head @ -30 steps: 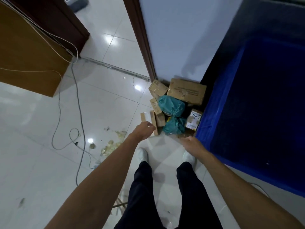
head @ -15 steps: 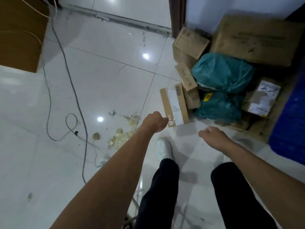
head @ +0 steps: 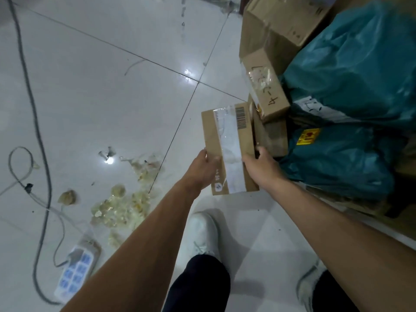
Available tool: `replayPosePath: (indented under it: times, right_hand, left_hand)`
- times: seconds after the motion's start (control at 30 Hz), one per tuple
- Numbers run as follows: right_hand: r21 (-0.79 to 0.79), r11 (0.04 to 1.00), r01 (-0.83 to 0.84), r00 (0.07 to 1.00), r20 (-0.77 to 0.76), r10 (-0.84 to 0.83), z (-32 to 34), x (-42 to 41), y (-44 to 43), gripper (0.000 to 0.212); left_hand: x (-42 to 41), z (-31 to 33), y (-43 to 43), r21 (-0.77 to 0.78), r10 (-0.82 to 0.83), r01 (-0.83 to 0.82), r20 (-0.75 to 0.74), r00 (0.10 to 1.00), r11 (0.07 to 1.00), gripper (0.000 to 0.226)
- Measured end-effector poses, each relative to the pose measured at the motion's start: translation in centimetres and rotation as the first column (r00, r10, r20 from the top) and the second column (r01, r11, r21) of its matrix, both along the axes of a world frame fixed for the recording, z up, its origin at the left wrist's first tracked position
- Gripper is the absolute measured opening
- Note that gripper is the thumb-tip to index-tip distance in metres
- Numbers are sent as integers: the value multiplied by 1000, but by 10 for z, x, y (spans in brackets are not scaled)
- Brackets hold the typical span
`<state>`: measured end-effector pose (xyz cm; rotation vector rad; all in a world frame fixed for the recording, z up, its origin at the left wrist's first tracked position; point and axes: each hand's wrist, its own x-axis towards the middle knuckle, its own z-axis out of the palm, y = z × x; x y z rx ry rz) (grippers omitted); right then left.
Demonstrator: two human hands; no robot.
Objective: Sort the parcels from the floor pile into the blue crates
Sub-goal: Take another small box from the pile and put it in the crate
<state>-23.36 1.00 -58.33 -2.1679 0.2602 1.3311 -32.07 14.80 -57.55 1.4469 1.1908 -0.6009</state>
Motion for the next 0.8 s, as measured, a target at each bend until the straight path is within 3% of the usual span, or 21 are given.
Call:
replayPosePath:
  times: [0.1,0.27,0.33,0.5,0.8]
  right_hand:
    - [36,999,7,997,-72,-5,5,2,1,61]
    - [64,998,-19,986,-165,29,35,3,-7,87]
    - [76,996,-45,988,-146,55,65,0,-7,78]
    - [122,988,-93,986,-127,109,166,5,-11,41]
    - [204,966,-156,983,-63,172,406,35,-21,39]
  left_hand:
    - [1,10,-7,-70,137,-137,0,991,988,44]
    - [2,50,-5,-72,128,-130,-23,991,989,43]
    - [1,79,-4,-41,100,-101,-27,995,994,41]
    - [1,172,-5,-9,109,-109,0,994,994,42]
    - [15,406,-24,52,109,-114,93,990,992,48]
